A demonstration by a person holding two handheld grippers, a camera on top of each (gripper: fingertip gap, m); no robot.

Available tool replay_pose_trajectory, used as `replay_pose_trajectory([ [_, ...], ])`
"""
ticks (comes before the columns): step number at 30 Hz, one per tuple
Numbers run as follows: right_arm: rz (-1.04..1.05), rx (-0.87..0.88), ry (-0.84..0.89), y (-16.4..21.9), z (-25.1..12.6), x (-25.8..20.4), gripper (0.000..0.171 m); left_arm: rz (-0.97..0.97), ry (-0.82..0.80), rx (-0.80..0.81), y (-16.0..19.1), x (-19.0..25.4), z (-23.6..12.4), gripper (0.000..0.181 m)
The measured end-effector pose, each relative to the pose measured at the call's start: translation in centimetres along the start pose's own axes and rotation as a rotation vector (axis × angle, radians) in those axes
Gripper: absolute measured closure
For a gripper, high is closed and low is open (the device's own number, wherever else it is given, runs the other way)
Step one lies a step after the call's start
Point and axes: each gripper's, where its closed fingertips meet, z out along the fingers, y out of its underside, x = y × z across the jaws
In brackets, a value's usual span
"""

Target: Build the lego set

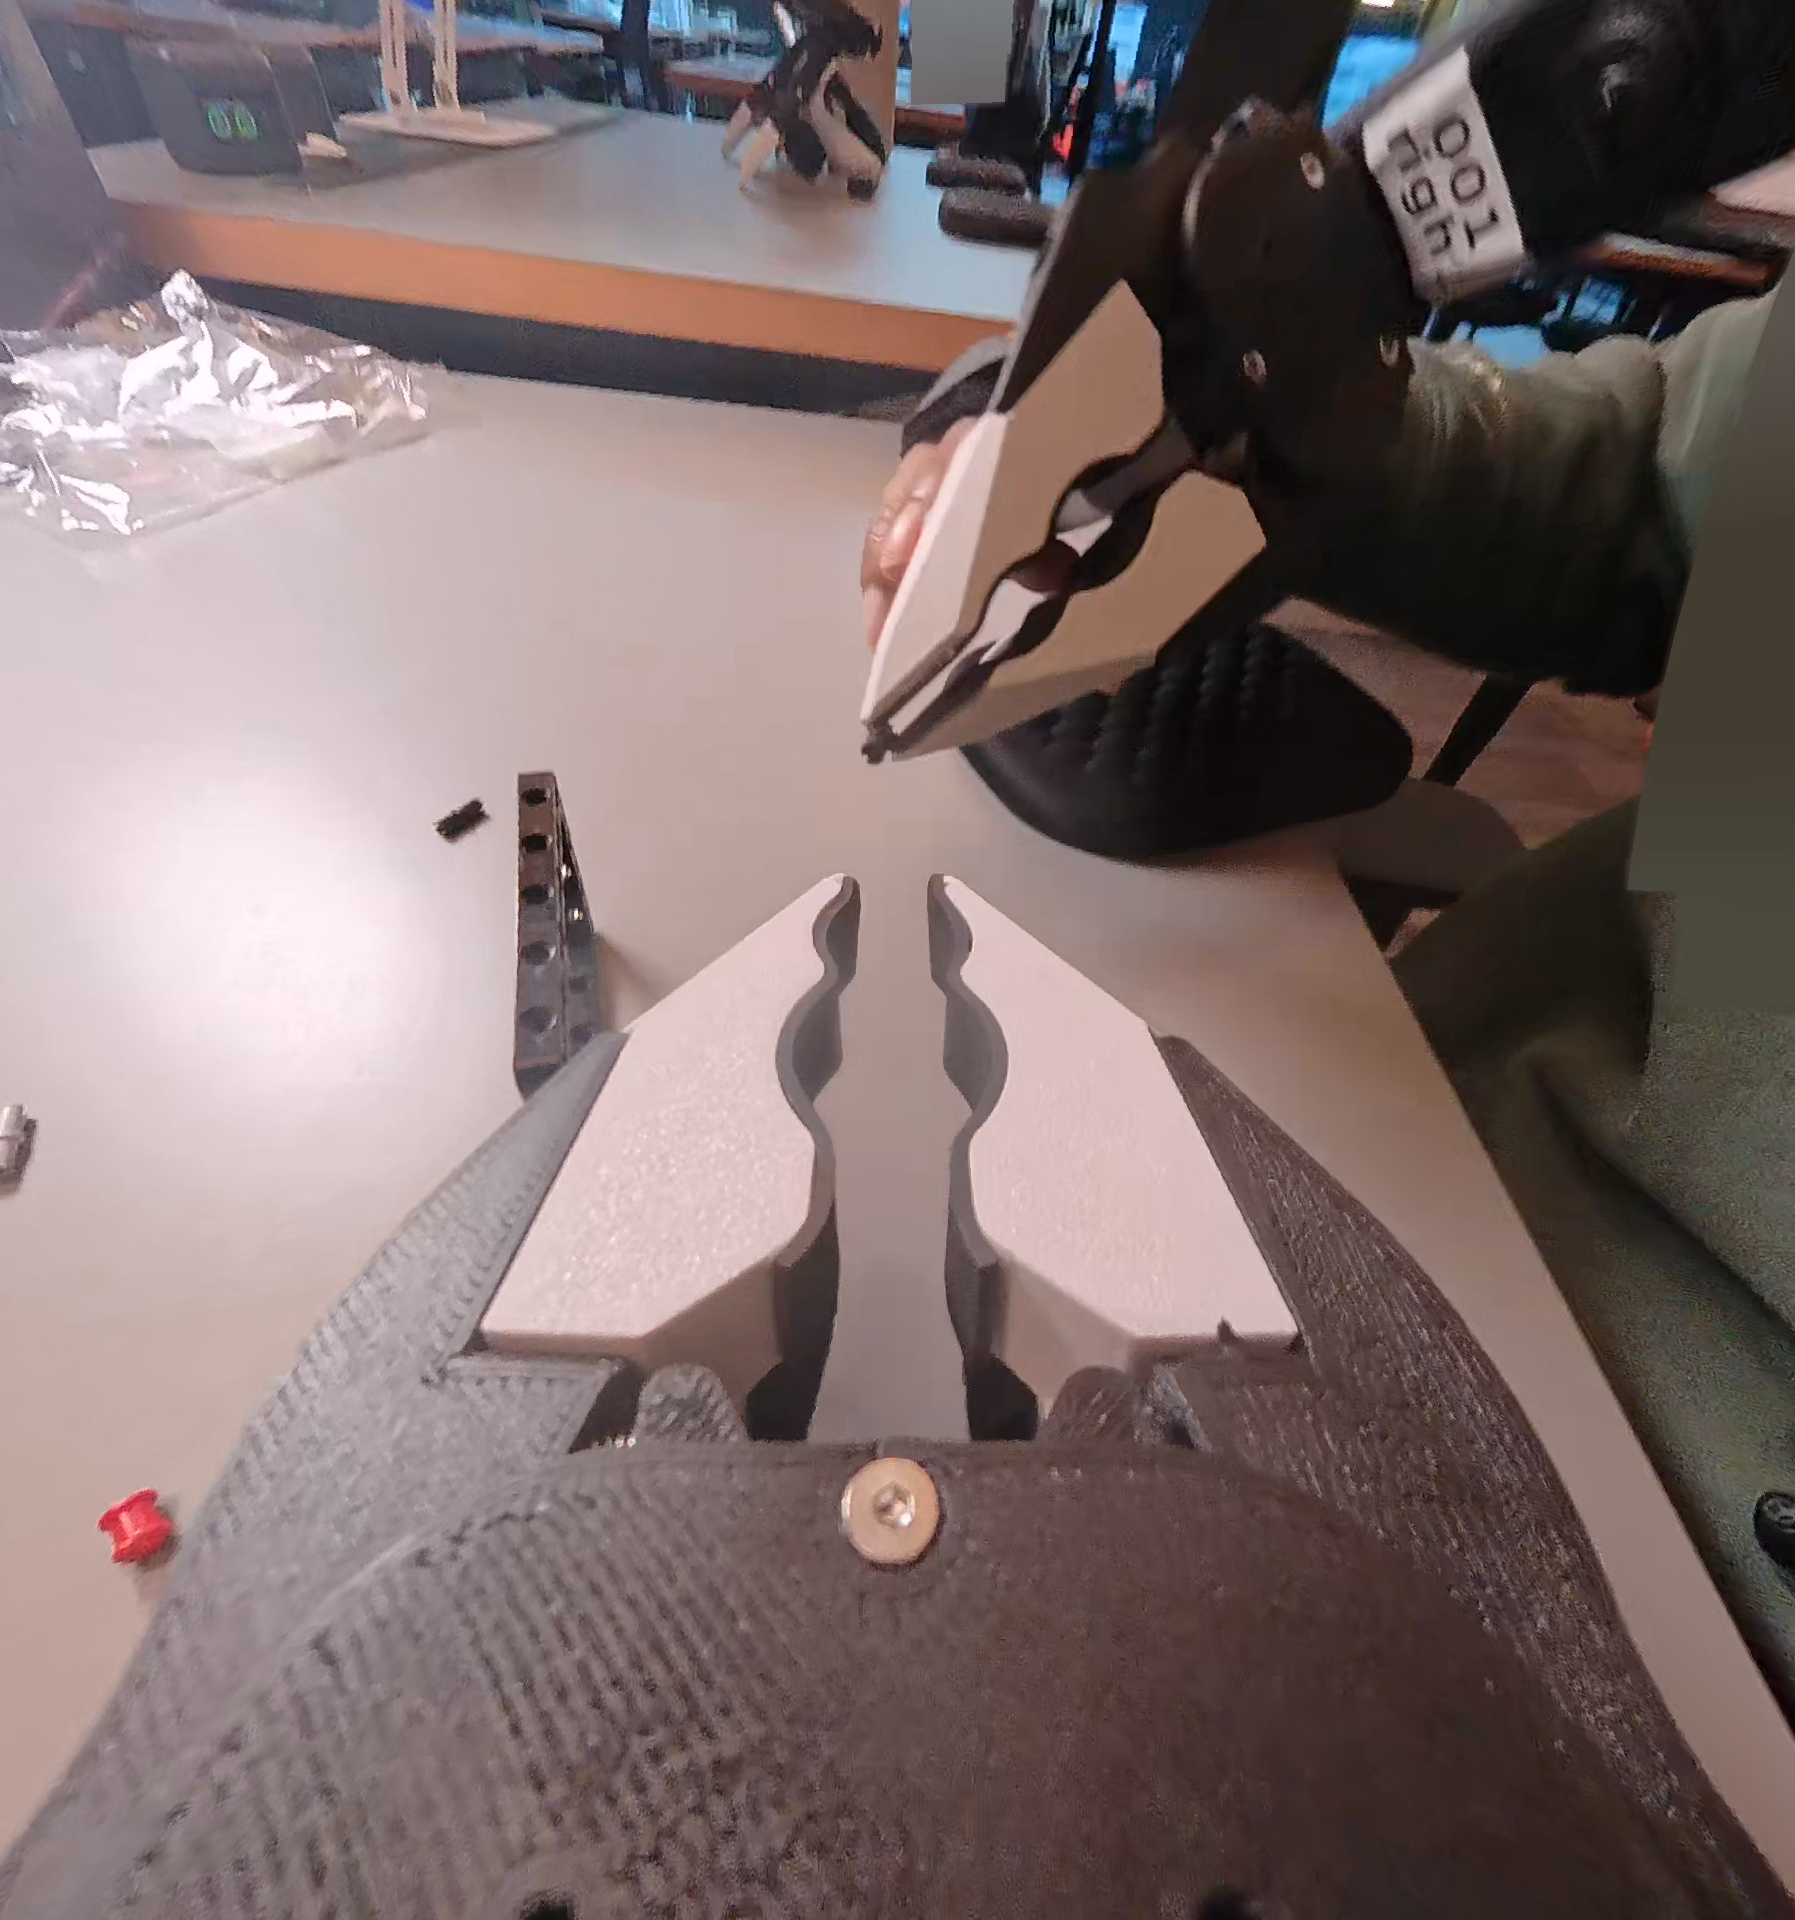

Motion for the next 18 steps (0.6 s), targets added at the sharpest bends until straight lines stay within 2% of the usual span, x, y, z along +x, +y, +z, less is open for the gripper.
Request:
replay_pose_trajectory([
  [8,-0.174,0.037,0.022,-3.4,-0.8,-0.6,0.170,-0.035,0.052,0.125,-2.5,1.5,-0.5,0.168],
  [18,-0.248,0.009,0.011,-4.2,-0.4,-1.1,0.169,0.031,0.052,0.116,-2.7,2.5,-0.5,0.179],
])
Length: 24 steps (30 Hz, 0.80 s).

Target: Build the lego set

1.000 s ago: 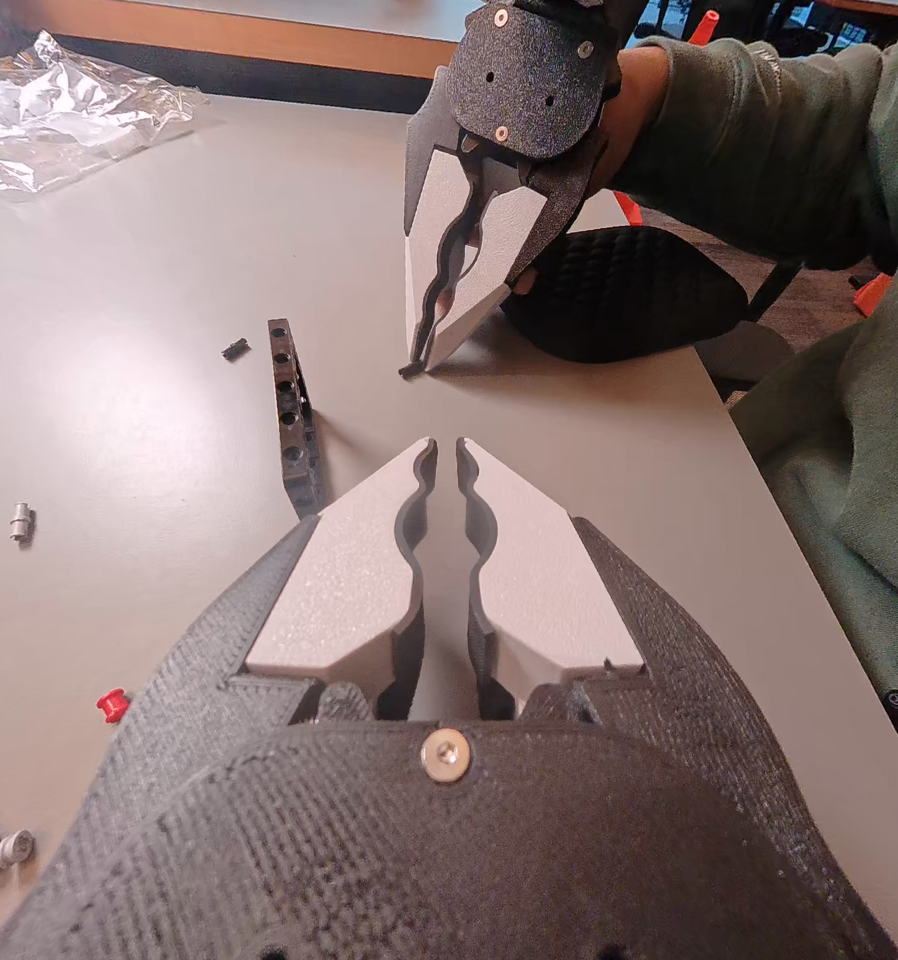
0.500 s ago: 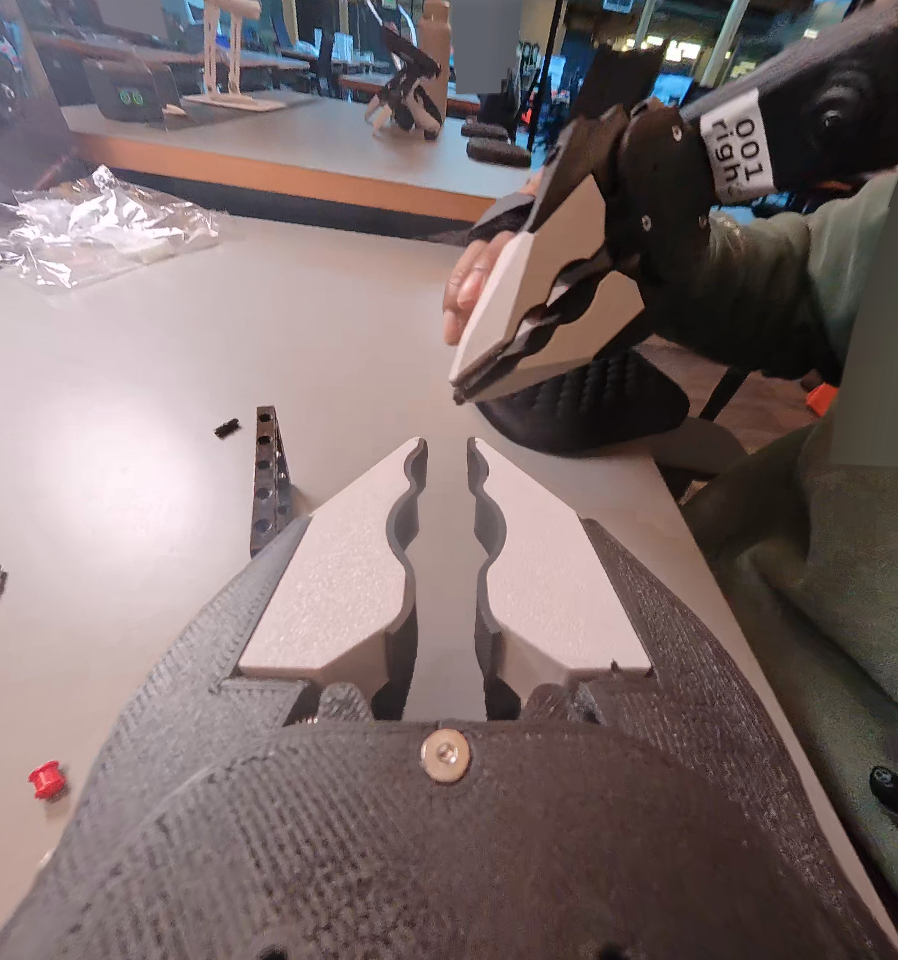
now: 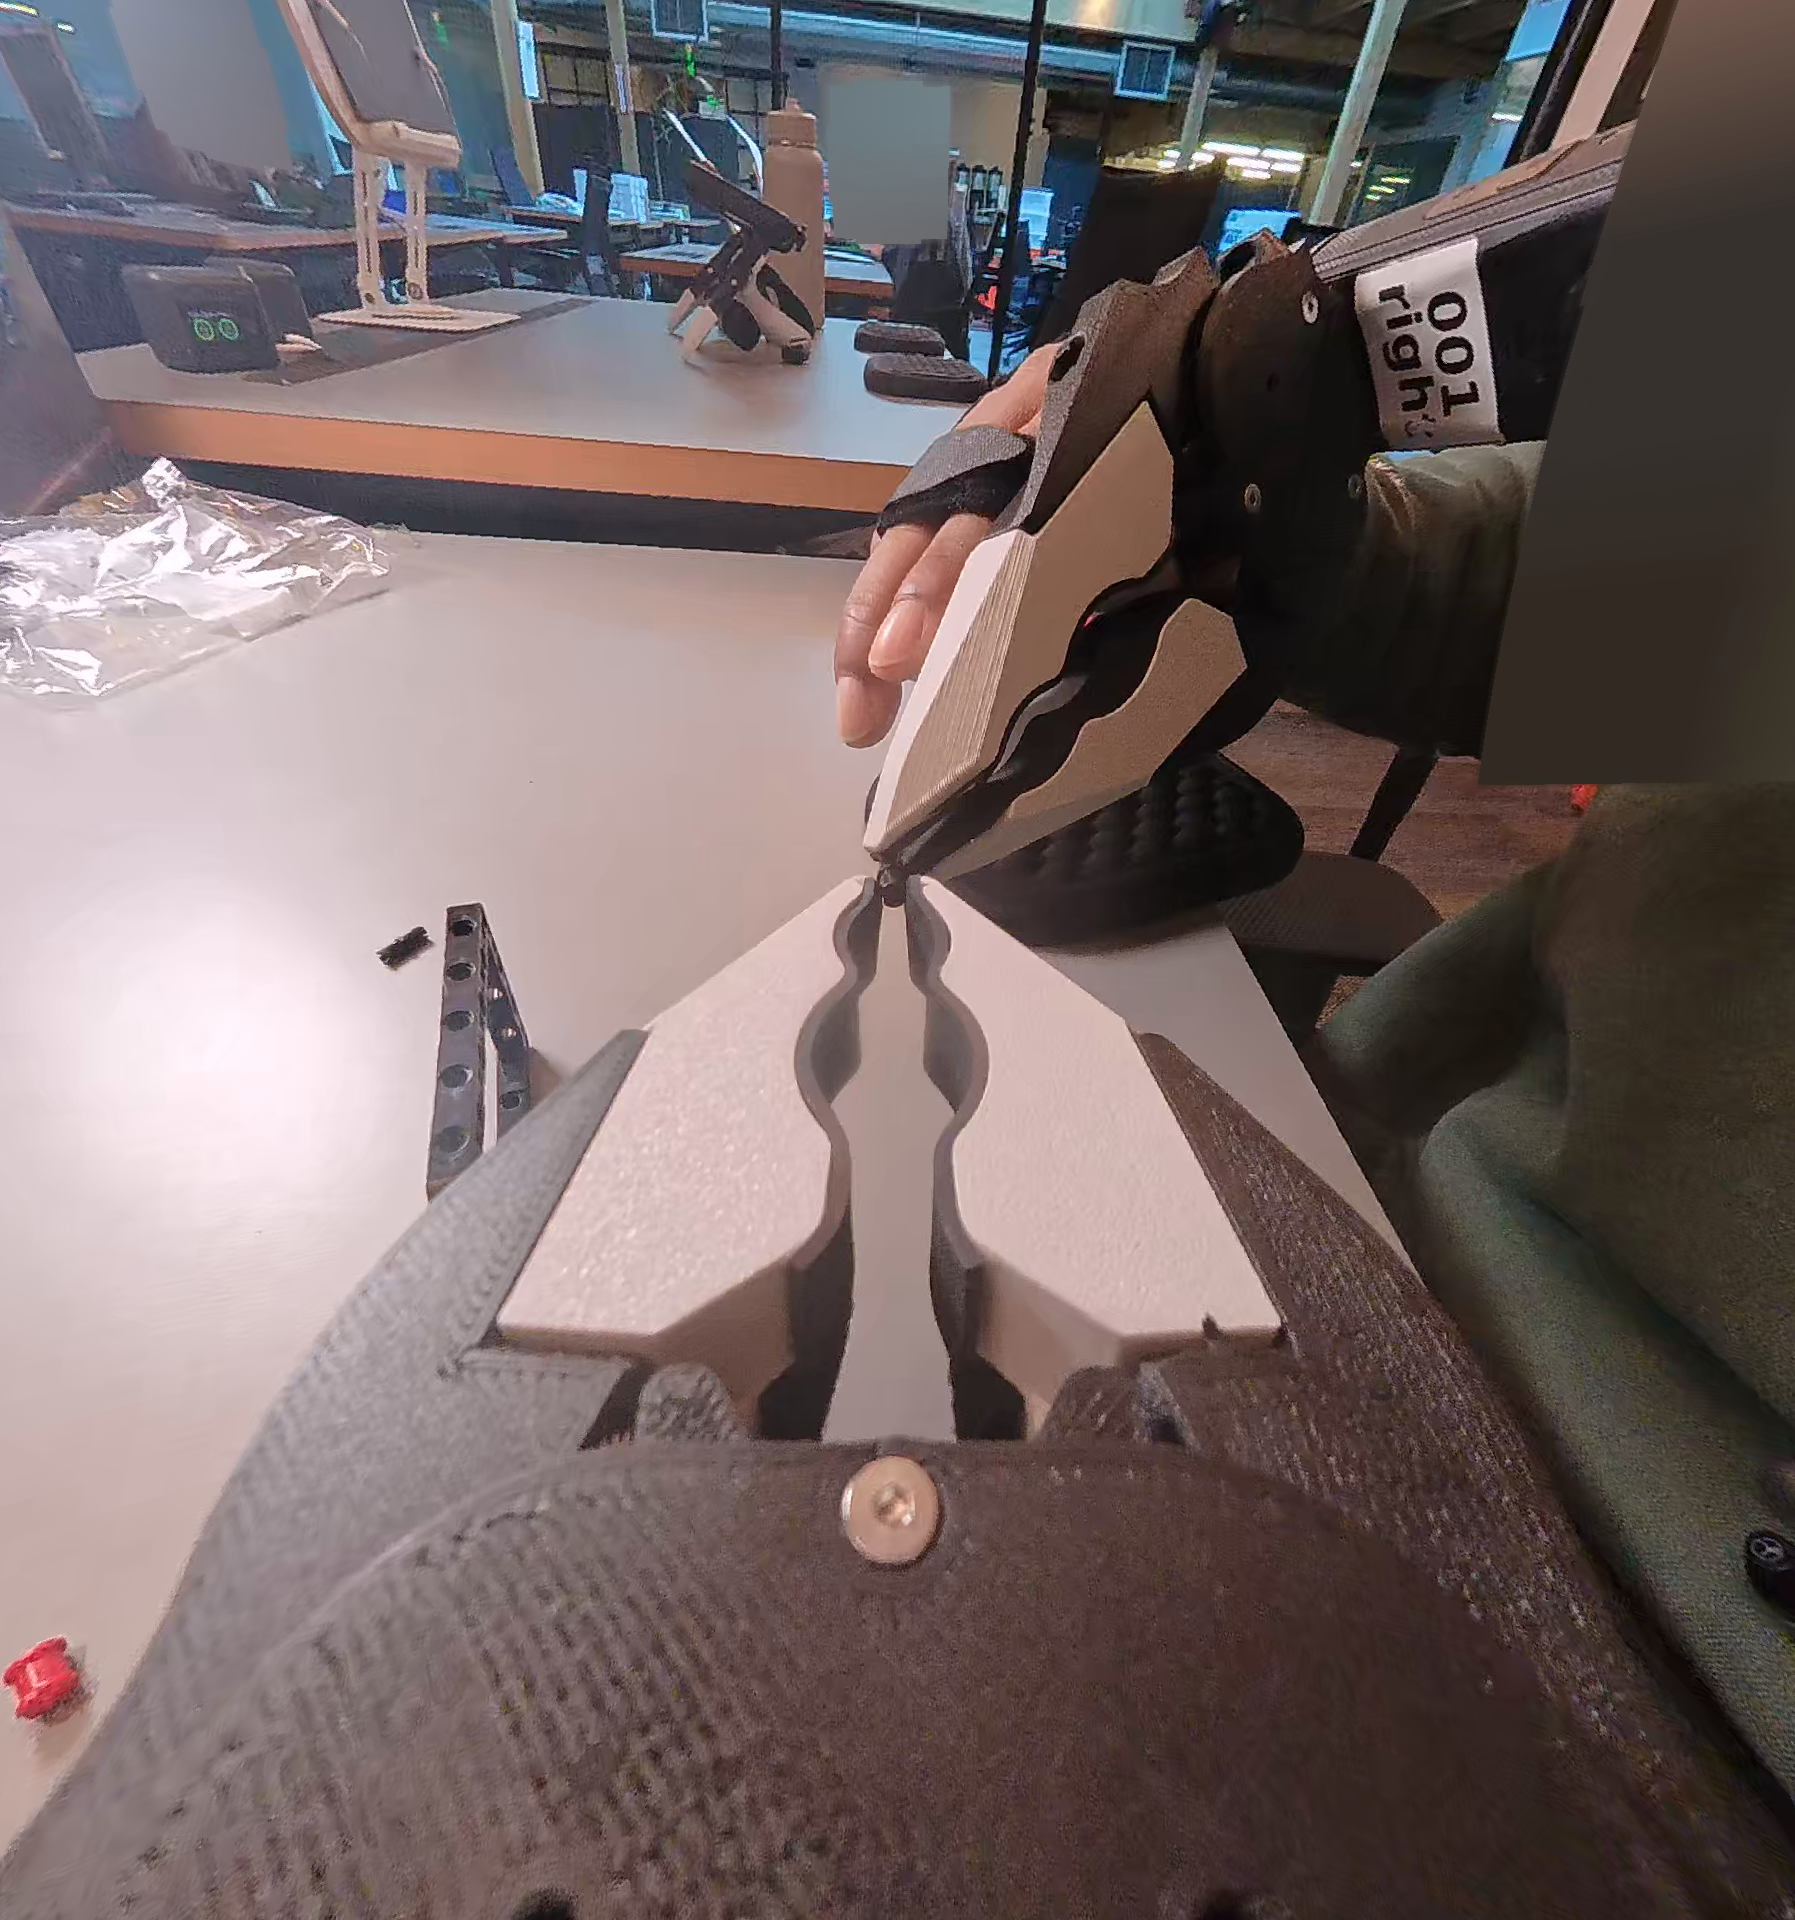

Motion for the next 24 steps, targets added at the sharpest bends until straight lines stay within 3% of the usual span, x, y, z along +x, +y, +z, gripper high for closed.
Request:
replay_pose_trajectory([
  [4,0.150,0.074,0.015,-0.5,-0.3,0.8,0.169,-0.054,0.019,0.044,-0.8,-0.1,-0.3,0.179],
  [8,0.410,0.213,-0.004,-0.9,-1.4,2.0,0.142,-0.223,0.092,0.181,-2.8,-0.4,-1.4,0.180],
  [16,0.689,0.421,-0.025,-1.9,-1.8,3.3,0.154,-0.358,0.177,0.289,-4.2,-0.6,-2.4,0.180],
  [24,0.728,0.494,-0.058,-3.0,-0.8,4.1,0.159,-0.417,0.231,0.318,-4.5,-0.4,-2.6,0.180],
])
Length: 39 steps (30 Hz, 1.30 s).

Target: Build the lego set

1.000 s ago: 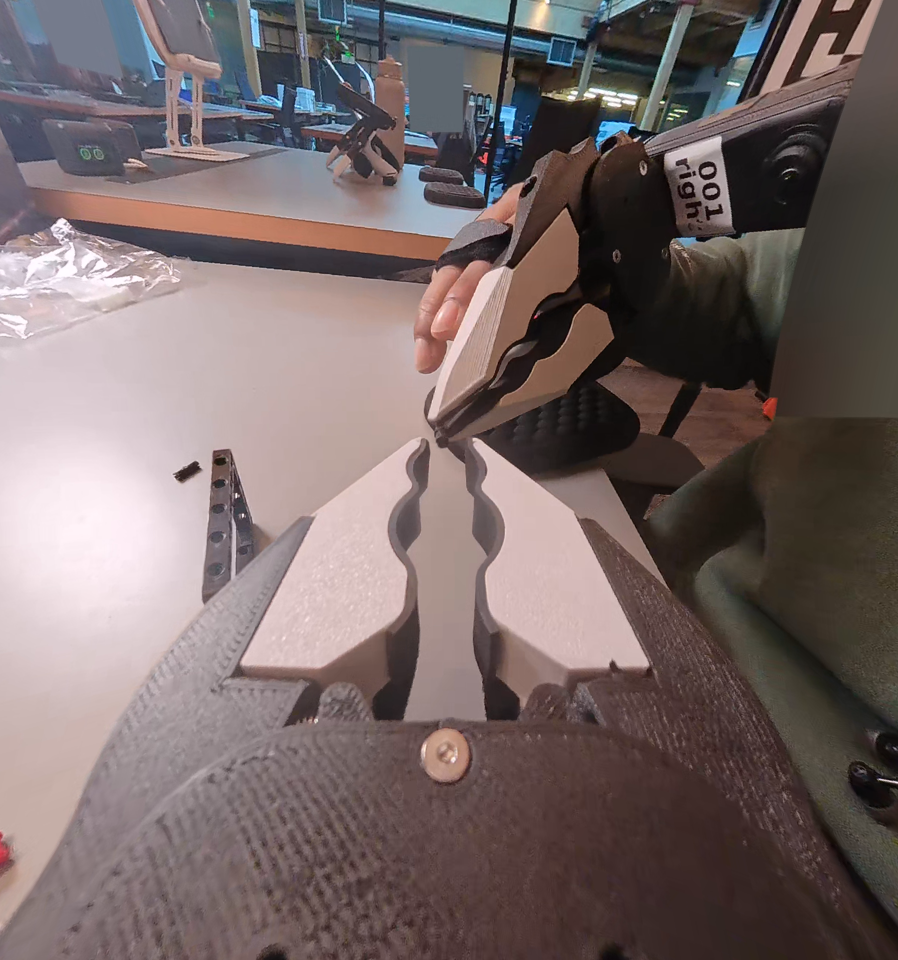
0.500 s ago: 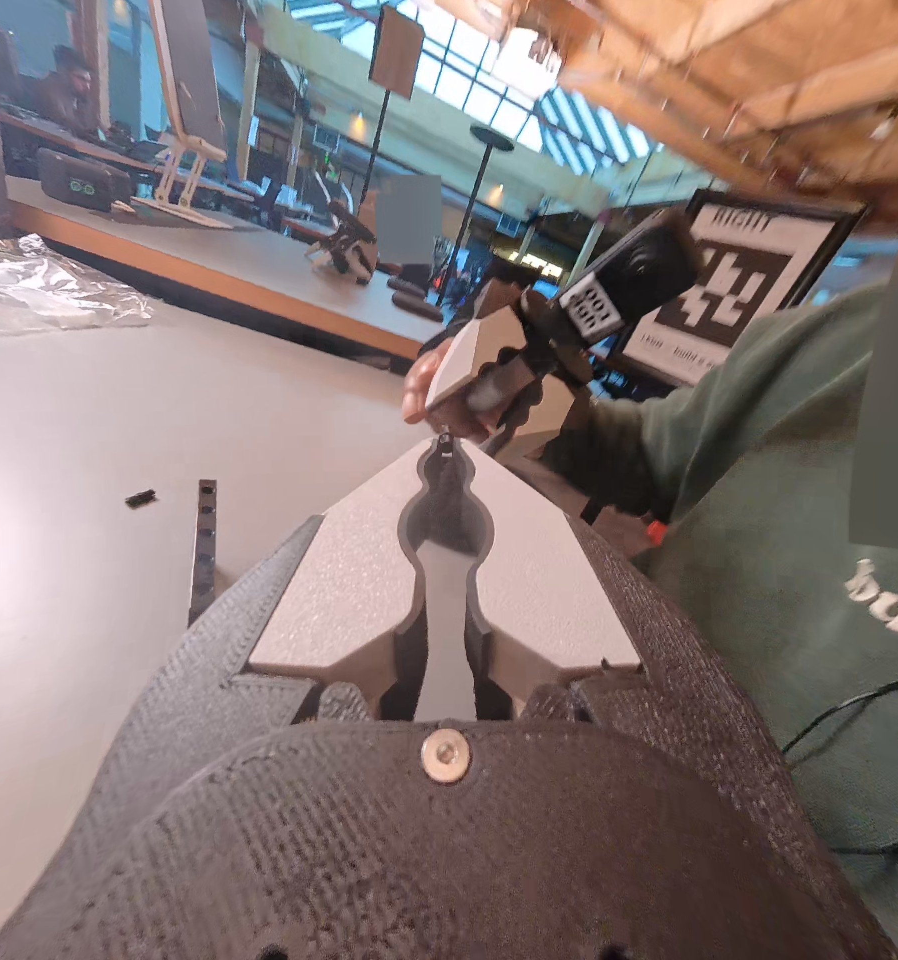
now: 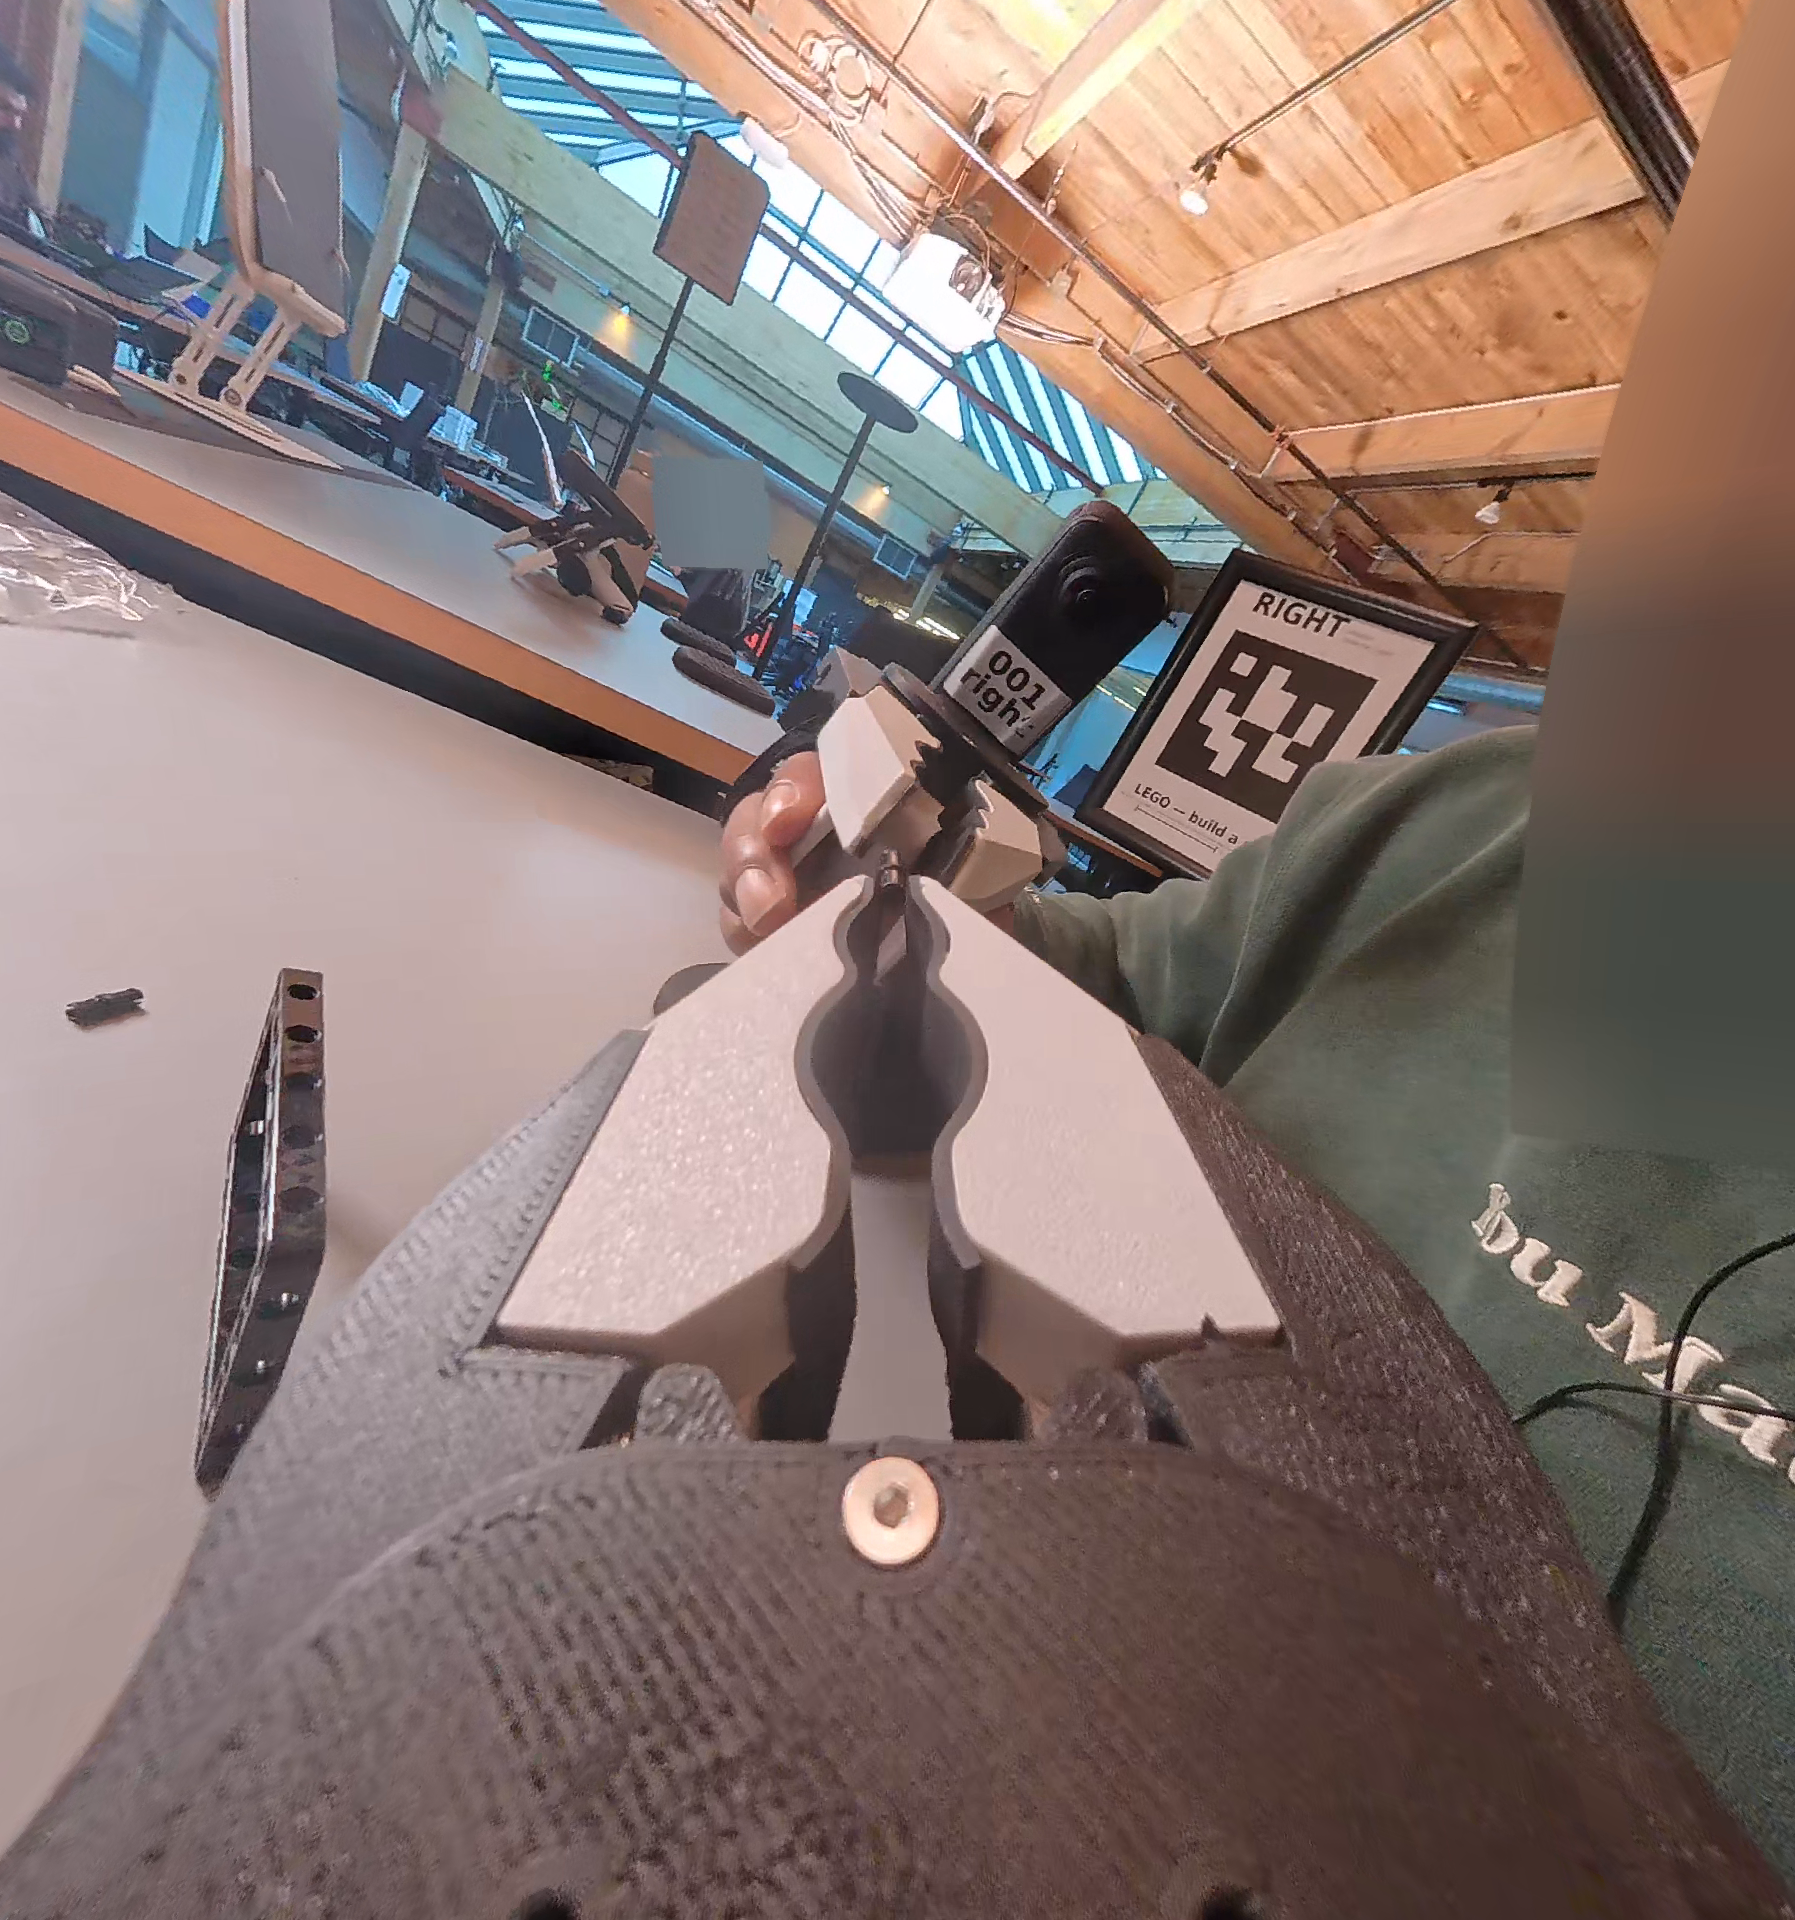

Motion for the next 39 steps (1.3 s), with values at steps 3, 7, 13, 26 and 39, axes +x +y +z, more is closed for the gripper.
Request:
replay_pose_trajectory([
  [3,-0.010,0.003,0.000,0.0,0.2,0.0,0.161,0.006,0.005,-0.008,0.1,0.2,0.1,0.180],
  [7,-0.020,0.003,-0.007,0.1,0.3,-0.1,0.164,0.005,0.015,-0.019,0.3,0.3,0.2,0.180],
  [13,0.005,0.010,-0.014,0.1,0.2,-0.1,0.169,0.014,0.002,-0.019,0.3,0.3,0.2,0.179],
  [26,0.520,0.116,-0.112,-0.1,-0.7,1.4,0.170,0.165,-0.113,-0.051,0.2,-0.7,-0.1,0.172],
  [39,0.622,0.127,-0.190,0.3,0.2,0.6,0.170,0.292,-0.167,-0.067,-0.1,-0.5,-0.1,0.174],
])
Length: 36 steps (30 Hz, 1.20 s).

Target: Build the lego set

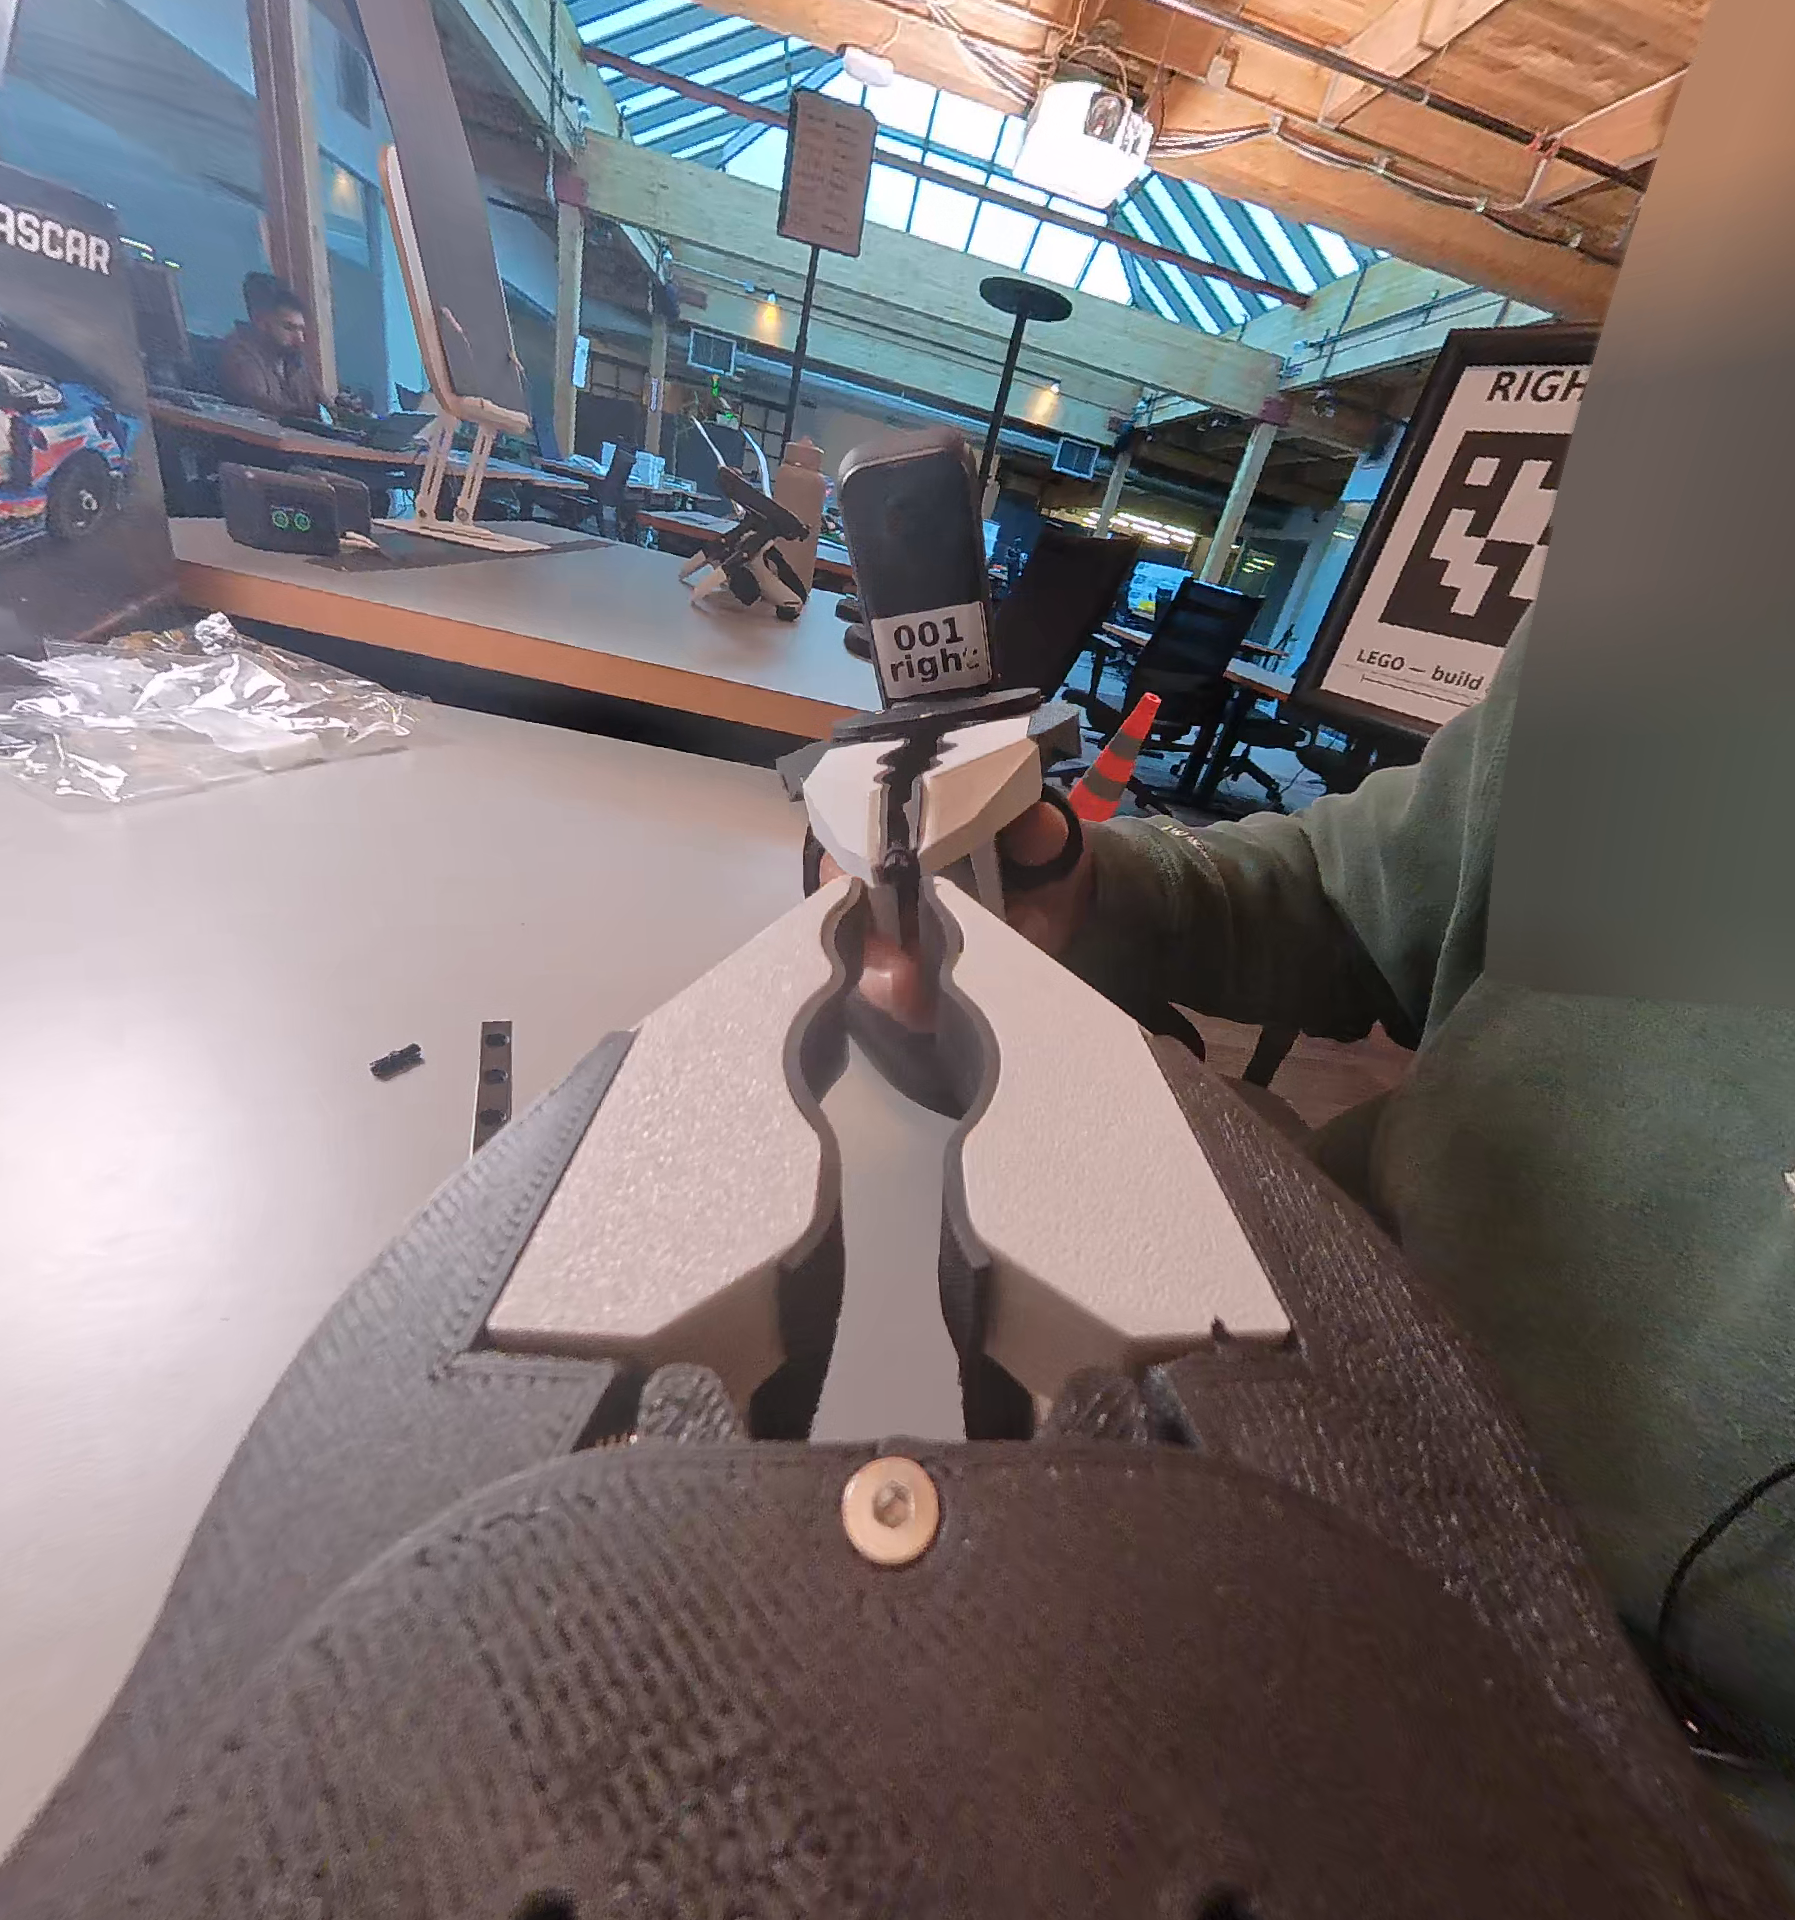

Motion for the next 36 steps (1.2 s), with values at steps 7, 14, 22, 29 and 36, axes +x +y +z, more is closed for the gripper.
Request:
replay_pose_trajectory([
  [7,-0.024,-0.022,-0.001,0.3,0.2,-0.1,0.169,0.006,0.014,-0.014,0.1,0.2,0.0,0.180],
  [14,-0.129,0.086,0.049,-0.8,0.5,-0.5,0.169,-0.220,0.098,0.099,-1.0,0.4,-0.1,0.180],
  [22,-0.165,0.144,0.076,-1.6,0.5,-0.7,0.170,-0.373,0.152,0.175,-1.5,0.5,0.0,0.180],
  [29,-0.160,0.152,0.065,-1.7,0.6,-0.9,0.169,-0.380,0.160,0.184,-1.7,0.6,-0.1,0.180],
  [36,-0.169,0.148,0.072,-1.6,0.6,-0.9,0.169,-0.372,0.156,0.178,-1.6,0.6,0.0,0.180],
])
